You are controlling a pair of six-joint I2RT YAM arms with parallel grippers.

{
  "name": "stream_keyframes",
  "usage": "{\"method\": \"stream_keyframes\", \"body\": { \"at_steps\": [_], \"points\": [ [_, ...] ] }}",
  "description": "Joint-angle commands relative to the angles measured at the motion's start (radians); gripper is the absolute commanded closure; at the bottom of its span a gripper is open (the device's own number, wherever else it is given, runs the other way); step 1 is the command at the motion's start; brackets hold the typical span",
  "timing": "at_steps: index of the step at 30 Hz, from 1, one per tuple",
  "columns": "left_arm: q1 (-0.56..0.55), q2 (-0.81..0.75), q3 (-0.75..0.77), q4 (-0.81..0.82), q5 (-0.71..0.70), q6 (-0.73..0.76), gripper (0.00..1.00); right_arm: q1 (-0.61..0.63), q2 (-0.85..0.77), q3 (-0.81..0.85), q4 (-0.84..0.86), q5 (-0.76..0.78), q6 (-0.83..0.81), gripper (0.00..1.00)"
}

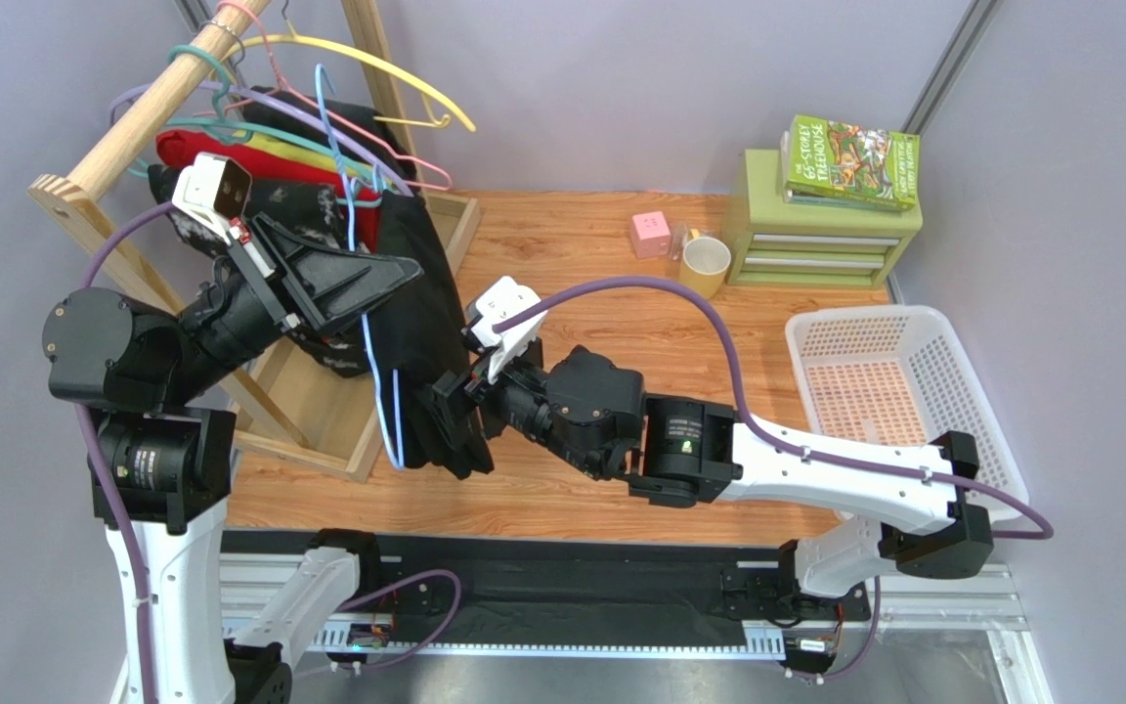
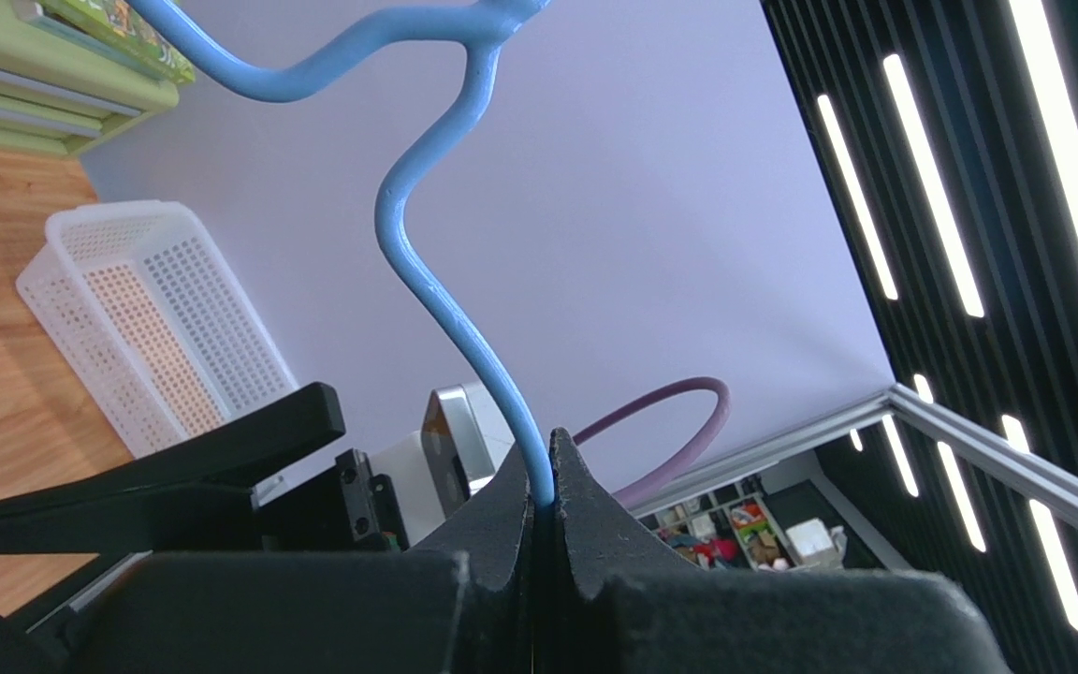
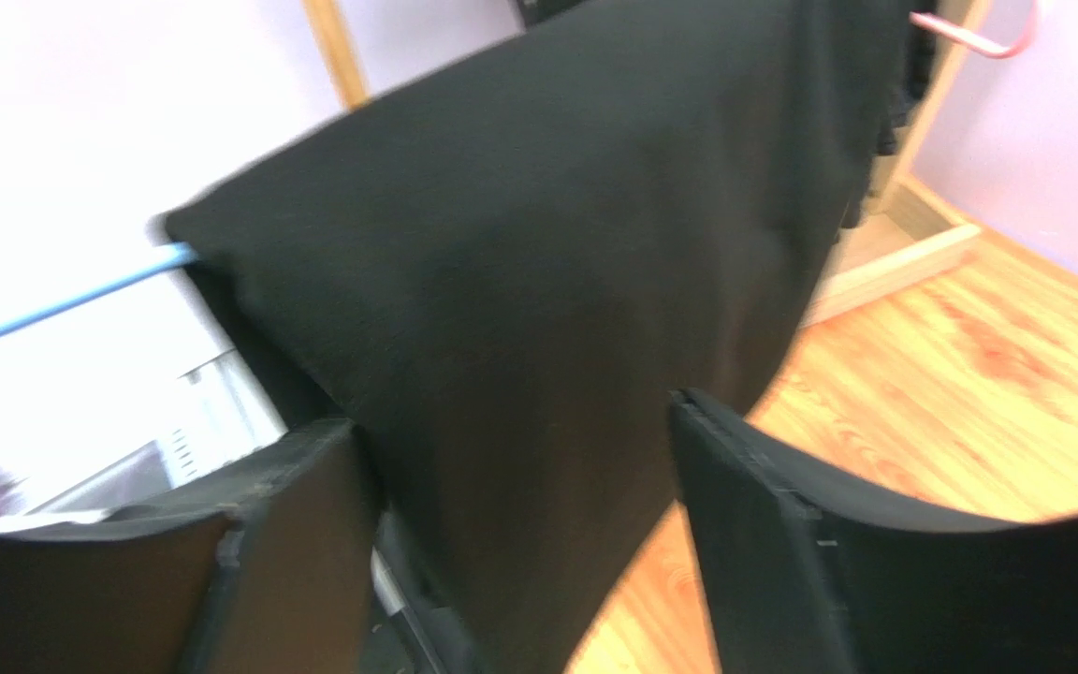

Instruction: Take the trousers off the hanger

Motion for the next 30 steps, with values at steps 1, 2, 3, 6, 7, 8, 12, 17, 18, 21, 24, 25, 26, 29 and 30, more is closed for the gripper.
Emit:
{"method": "stream_keyframes", "body": {
  "at_steps": [1, 2, 3, 6, 7, 8, 12, 17, 18, 21, 24, 25, 26, 29, 30],
  "points": [
    [0.006, -0.008, 0.057, 0.129, 0.021, -0.02, 1.0, 0.006, 0.023, 0.034, 0.103, 0.131, -0.061, 0.29],
    [0.006, -0.008, 0.057, 0.127, 0.024, -0.02, 1.0, 0.003, 0.024, 0.034, 0.109, 0.147, -0.068, 0.3],
    [0.006, -0.009, 0.058, 0.127, 0.024, -0.021, 1.0, 0.004, 0.026, 0.037, 0.125, 0.144, -0.084, 0.3],
    [0.006, -0.009, 0.057, 0.13, 0.032, -0.027, 1.0, 0.004, 0.043, 0.055, 0.136, 0.154, -0.09, 0.31],
    [0.006, -0.009, 0.055, 0.138, 0.034, -0.034, 1.0, 0.004, 0.047, 0.057, 0.142, 0.162, -0.088, 0.31],
    [0.006, -0.009, 0.055, 0.141, 0.034, -0.037, 1.0, 0.004, 0.05, 0.054, 0.15, 0.171, -0.09, 0.29],
    [0.006, -0.005, 0.058, 0.155, 0.04, -0.047, 1.0, 0.004, 0.061, 0.043, 0.193, 0.145, -0.127, 0.24],
    [0.006, 0.003, 0.063, 0.173, 0.049, -0.063, 1.0, 0.006, 0.087, 0.063, 0.202, 0.179, -0.147, 0.21],
    [0.006, 0.001, 0.065, 0.173, 0.05, -0.064, 1.0, 0.004, 0.104, 0.067, 0.201, 0.188, -0.153, 0.21],
    [0.006, 0.0, 0.062, 0.175, 0.057, -0.067, 1.0, 0.006, 0.135, 0.084, 0.262, 0.225, -0.199, 0.21],
    [0.006, -0.002, 0.059, 0.173, 0.066, -0.069, 1.0, 0.003, 0.15, 0.113, 0.294, 0.259, -0.243, 0.27],
    [0.006, -0.003, 0.058, 0.172, 0.066, -0.069, 1.0, 0.003, 0.153, 0.12, 0.297, 0.257, -0.251, 0.3],
    [0.006, -0.005, 0.057, 0.169, 0.069, -0.067, 1.0, 0.001, 0.155, 0.132, 0.3, 0.257, -0.266, 0.37],
    [0.006, -0.012, 0.045, 0.165, 0.072, -0.067, 1.0, 0.001, 0.152, 0.143, 0.307, 0.253, -0.289, 0.62],
    [0.006, -0.016, 0.039, 0.167, 0.072, -0.067, 1.0, 0.0, 0.15, 0.152, 0.305, 0.253, -0.295, 0.69]
  ]
}}
